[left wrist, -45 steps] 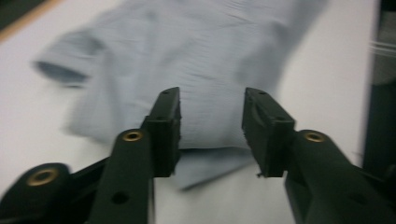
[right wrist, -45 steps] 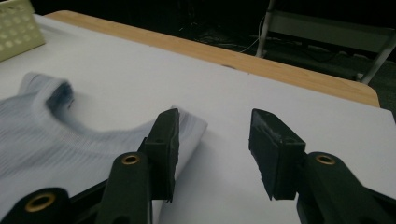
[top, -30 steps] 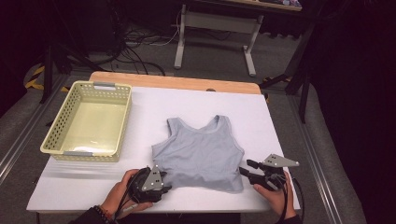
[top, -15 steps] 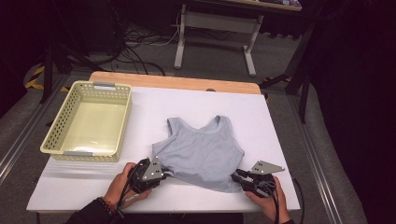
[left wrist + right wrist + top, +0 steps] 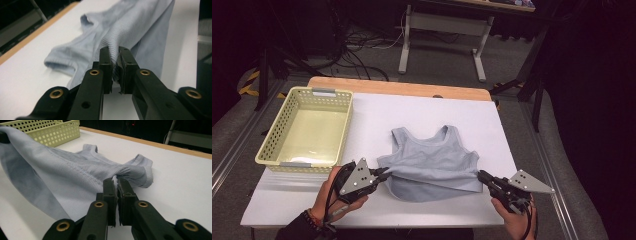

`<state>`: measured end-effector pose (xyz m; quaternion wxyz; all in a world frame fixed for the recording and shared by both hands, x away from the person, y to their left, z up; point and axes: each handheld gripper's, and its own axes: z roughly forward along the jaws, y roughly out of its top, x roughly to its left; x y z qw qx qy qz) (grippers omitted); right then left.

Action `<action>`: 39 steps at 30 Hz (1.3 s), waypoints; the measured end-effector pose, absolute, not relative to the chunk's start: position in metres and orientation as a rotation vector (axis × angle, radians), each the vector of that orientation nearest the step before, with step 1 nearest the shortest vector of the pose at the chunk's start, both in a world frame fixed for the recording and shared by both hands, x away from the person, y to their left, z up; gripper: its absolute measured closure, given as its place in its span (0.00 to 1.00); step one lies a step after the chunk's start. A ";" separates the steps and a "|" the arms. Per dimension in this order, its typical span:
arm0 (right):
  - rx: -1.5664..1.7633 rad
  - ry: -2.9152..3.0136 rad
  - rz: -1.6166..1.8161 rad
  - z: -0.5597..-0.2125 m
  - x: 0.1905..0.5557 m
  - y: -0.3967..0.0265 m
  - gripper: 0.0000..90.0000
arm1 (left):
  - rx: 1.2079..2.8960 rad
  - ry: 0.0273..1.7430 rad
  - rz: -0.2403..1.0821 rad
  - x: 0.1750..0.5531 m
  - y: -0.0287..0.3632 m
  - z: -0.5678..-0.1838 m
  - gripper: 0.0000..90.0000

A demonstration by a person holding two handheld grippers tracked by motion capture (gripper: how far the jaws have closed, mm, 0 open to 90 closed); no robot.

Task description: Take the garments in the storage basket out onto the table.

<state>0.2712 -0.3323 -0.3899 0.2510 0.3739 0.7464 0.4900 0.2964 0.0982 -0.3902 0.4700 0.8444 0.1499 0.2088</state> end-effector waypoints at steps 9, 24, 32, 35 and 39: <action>1.021 2.145 1.248 -0.413 0.267 -0.317 0.96 | 2.218 0.417 0.431 0.283 0.111 -0.422 0.92; 1.037 2.181 1.171 -0.427 0.262 -0.313 0.78 | 2.196 0.488 0.292 0.272 0.128 -0.447 0.76; 1.026 2.049 1.251 -0.412 0.266 -0.323 0.63 | 2.014 0.470 0.302 0.271 0.142 -0.425 0.60; 1.026 2.059 1.253 -0.412 0.275 -0.320 0.58 | 2.018 0.519 0.363 0.278 0.133 -0.420 0.57; 1.053 2.123 1.244 -0.421 0.294 -0.315 0.53 | 2.064 0.541 0.417 0.302 0.111 -0.422 0.51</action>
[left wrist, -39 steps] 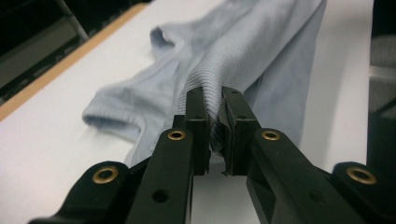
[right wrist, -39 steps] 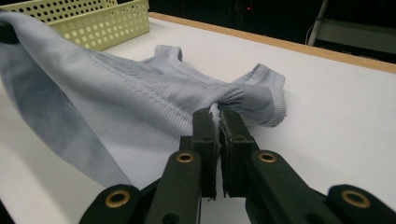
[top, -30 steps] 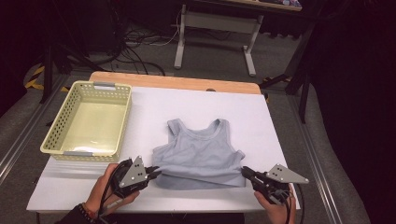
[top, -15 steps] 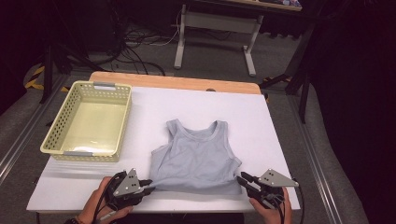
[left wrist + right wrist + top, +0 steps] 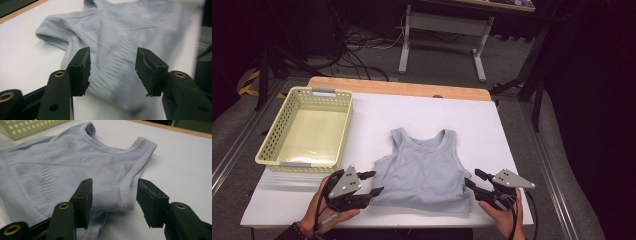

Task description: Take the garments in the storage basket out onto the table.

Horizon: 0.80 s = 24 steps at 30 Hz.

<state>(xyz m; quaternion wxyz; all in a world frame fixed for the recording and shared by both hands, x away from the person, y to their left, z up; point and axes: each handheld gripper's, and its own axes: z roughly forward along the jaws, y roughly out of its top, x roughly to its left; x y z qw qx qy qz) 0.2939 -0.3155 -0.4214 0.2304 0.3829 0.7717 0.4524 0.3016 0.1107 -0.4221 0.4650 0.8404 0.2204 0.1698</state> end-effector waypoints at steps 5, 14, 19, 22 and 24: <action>1.019 2.180 1.141 -0.431 0.317 -0.306 0.62 | 2.106 0.560 0.465 0.326 0.091 -0.427 0.51; 1.087 2.274 1.071 -0.454 0.352 -0.306 0.72 | 2.226 0.690 0.499 0.380 0.075 -0.459 0.53; 1.130 2.303 1.028 -0.454 0.358 -0.304 0.75 | 2.207 0.718 0.422 0.383 0.078 -0.462 0.57; 1.129 2.307 1.022 -0.455 0.358 -0.305 0.83 | 2.210 0.717 0.393 0.382 0.081 -0.463 0.62; 1.107 2.314 1.005 -0.454 0.358 -0.304 0.89 | 2.214 0.731 0.392 0.381 0.084 -0.462 0.64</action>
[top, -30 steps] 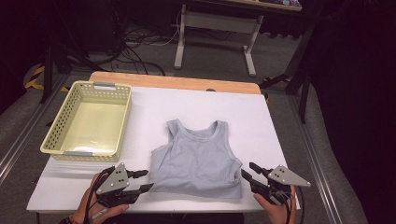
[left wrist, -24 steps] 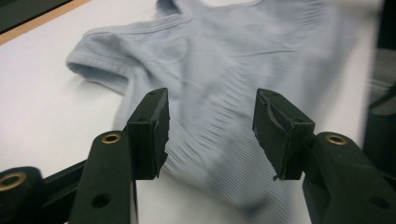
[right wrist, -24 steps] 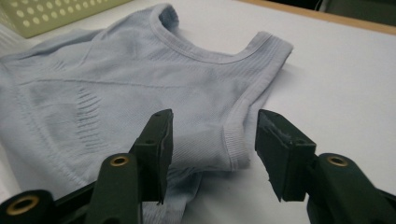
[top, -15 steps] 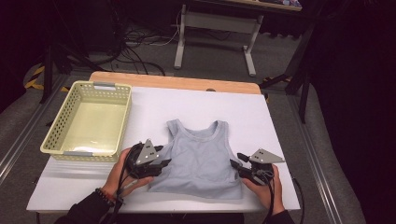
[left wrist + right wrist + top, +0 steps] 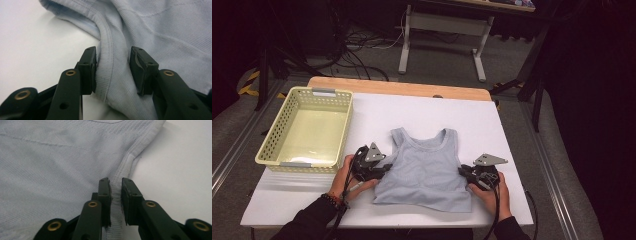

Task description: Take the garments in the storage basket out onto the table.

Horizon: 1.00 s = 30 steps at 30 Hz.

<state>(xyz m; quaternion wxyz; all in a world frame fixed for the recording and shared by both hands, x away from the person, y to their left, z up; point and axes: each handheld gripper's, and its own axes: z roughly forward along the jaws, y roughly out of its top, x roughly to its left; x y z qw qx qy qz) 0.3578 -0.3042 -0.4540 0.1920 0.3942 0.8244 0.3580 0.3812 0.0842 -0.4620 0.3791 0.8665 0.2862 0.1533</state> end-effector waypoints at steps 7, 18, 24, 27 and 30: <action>1.064 2.200 1.041 -0.438 0.353 -0.308 0.95 | 2.182 0.717 0.472 0.372 0.090 -0.455 0.68; 1.027 2.088 1.083 -0.423 0.364 -0.307 0.95 | 2.203 0.727 0.437 0.374 0.088 -0.460 0.71; 1.031 2.111 1.043 -0.432 0.381 -0.300 0.95 | 2.224 0.713 0.433 0.375 0.086 -0.464 0.80; 1.057 2.131 1.030 -0.440 0.389 -0.301 0.95 | 2.228 0.706 0.453 0.374 0.085 -0.463 0.87; 1.061 2.152 1.007 -0.447 0.392 -0.301 0.95 | 2.220 0.704 0.505 0.374 0.083 -0.462 0.90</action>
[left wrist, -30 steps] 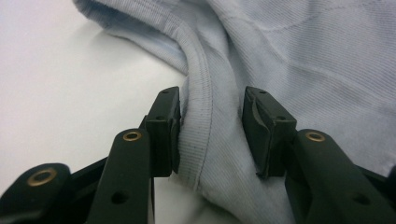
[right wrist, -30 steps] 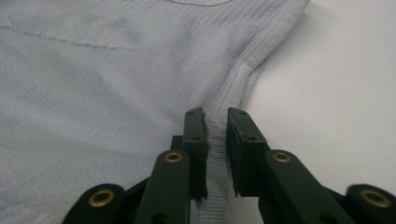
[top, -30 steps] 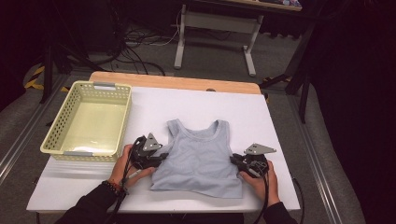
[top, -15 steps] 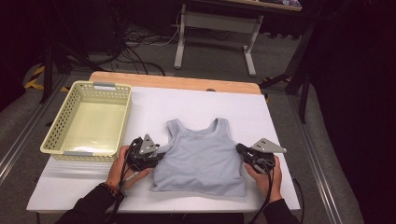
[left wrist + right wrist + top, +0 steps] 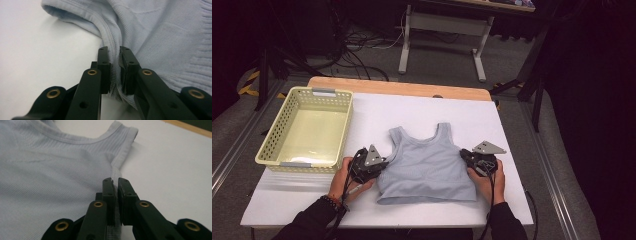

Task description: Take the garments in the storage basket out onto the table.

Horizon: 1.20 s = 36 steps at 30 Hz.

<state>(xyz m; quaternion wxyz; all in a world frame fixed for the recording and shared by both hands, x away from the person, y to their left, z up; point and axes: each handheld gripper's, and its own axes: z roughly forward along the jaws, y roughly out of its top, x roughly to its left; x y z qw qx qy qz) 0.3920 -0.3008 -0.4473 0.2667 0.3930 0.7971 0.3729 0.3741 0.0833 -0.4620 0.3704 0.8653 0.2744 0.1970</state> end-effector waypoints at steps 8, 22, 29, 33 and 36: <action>1.065 2.134 1.011 -0.448 0.390 -0.302 0.95 | 2.158 0.742 0.586 0.372 0.087 -0.454 0.91; 1.093 1.999 1.156 -0.424 0.371 -0.321 0.71 | 2.101 0.675 0.672 0.355 0.087 -0.437 0.74; 1.092 2.017 1.182 -0.414 0.352 -0.334 0.63 | 2.018 0.593 0.643 0.325 0.091 -0.417 0.64; 1.095 2.062 1.143 -0.423 0.346 -0.335 0.63 | 2.049 0.543 0.561 0.303 0.084 -0.426 0.58; 1.121 2.097 1.141 -0.429 0.342 -0.336 0.65 | 2.064 0.508 0.504 0.288 0.080 -0.432 0.56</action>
